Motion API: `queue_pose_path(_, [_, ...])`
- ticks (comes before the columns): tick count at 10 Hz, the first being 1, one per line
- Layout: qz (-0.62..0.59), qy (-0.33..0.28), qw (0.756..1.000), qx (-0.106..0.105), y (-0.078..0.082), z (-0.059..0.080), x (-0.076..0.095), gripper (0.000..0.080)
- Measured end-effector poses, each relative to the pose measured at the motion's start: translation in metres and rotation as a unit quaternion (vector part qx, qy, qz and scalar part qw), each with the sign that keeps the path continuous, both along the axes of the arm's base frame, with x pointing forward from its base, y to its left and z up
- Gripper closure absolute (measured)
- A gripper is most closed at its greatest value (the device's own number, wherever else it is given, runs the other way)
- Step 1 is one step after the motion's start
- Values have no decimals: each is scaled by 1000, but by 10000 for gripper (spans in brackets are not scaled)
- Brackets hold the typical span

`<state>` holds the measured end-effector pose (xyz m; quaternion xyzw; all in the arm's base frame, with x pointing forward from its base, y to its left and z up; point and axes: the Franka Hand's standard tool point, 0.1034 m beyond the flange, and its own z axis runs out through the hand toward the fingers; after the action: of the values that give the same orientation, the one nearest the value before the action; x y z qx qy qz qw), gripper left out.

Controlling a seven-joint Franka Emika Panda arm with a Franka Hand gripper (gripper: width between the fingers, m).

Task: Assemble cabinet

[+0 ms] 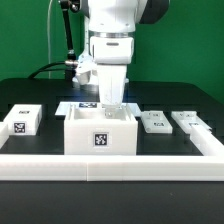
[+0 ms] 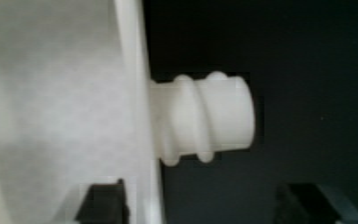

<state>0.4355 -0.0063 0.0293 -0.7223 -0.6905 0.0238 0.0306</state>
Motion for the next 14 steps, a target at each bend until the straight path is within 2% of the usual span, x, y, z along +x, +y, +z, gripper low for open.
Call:
queue_pose_path(1, [0, 0, 1000, 0, 0, 0, 0, 581])
queue_pose_path(2, [0, 0, 1000, 0, 0, 0, 0, 711])
queue_pose_path(3, [0, 0, 1000, 0, 0, 0, 0, 711])
queue_pose_path(4, [-1, -1, 1000, 0, 0, 0, 1, 764])
queue_pose_path(10, [0, -1, 1000, 0, 0, 1, 2, 764])
queue_pose_path(11, [2, -5, 1000, 0, 2, 2, 9, 764])
queue_pose_path(14, [8, -16, 1000, 5, 29, 1, 30, 764])
